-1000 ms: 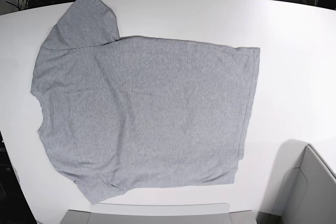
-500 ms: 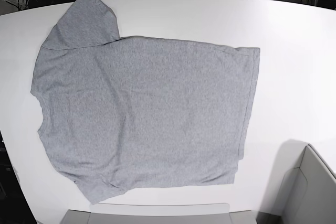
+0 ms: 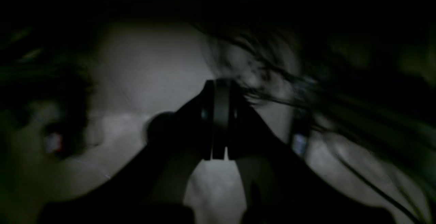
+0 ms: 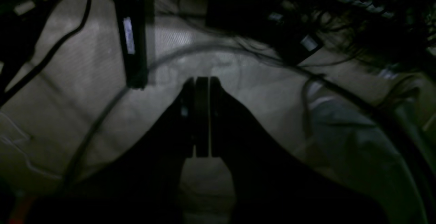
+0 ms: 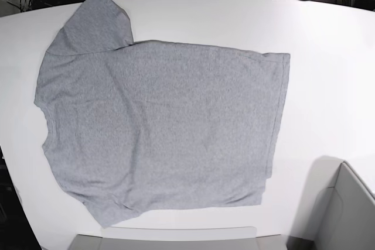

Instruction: Fold the T-shirt properly

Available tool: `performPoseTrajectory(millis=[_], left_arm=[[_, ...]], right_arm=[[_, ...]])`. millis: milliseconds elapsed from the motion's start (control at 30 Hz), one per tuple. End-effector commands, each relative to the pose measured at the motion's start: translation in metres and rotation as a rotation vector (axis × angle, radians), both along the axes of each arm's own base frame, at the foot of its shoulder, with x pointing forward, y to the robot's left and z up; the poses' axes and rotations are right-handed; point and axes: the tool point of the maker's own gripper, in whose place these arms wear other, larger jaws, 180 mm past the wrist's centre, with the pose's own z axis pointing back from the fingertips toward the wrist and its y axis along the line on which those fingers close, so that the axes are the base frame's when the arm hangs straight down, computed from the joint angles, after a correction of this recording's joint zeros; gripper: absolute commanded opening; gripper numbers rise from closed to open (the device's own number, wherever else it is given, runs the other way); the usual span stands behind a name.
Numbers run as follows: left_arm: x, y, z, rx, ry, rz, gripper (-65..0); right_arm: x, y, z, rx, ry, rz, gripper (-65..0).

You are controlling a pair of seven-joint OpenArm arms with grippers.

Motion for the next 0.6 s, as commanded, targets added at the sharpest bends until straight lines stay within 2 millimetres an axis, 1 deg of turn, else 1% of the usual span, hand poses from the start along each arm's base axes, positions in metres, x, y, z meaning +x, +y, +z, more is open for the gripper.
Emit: performPoseTrajectory(millis=[0, 67, 133, 167, 200, 233, 300, 333, 400, 433, 500, 567], left_arm=[[-0.005, 0.013, 0.005, 0.024, 0.013, 0.017, -64.3], [-0.014, 0.026, 0.007, 0.040, 0.045, 0.070, -63.1], [-0.023, 0.045, 0.011, 0.064, 0.052, 0.139, -62.1], [-0.031, 0.049, 0.012, 0.071, 0.061, 0.159, -62.1], [-0.043, 0.053, 0.014, 0.077, 0.076, 0.169, -62.0], [-0.049, 0.053, 0.017, 0.076, 0.080, 0.164, -62.0], [-0.063, 0.046, 0.023, 0.037, 0.085, 0.131, -62.0], [-0.068, 0.042, 0.026, 0.011, 0.083, 0.111, -62.0], [-0.076, 0.033, 0.034, -0.045, 0.077, 0.068, -62.1], [-0.080, 0.027, 0.038, -0.078, 0.072, 0.045, -62.1], [-0.086, 0.018, 0.048, -0.132, 0.064, 0.002, -62.1], [-0.091, 0.007, 0.062, -0.195, 0.052, -0.050, -62.1]], right_arm=[[-0.005, -0.001, 0.003, 0.001, 0.010, 0.006, -65.0], [-0.005, 0.003, 0.010, 0.009, 0.011, 0.014, -65.0], [0.003, 0.012, 0.018, 0.034, -0.021, -0.017, -65.0], [0.003, 0.015, 0.021, 0.047, -0.023, -0.039, -65.0], [0.000, 0.018, 0.024, 0.058, -0.015, -0.062, -65.0], [-0.003, 0.015, 0.028, 0.061, -0.003, -0.075, -65.0], [-0.018, 0.008, 0.035, 0.056, 0.018, -0.076, -65.0], [-0.026, 0.007, 0.038, 0.057, 0.022, -0.071, -65.0], [-0.043, -0.004, 0.047, 0.046, 0.036, -0.054, -65.0], [-0.053, -0.005, 0.052, 0.046, 0.043, -0.048, -65.0], [-0.064, -0.007, 0.062, 0.050, 0.042, -0.034, -65.0], [-0.080, -0.011, 0.076, 0.053, 0.047, -0.013, -65.0]])
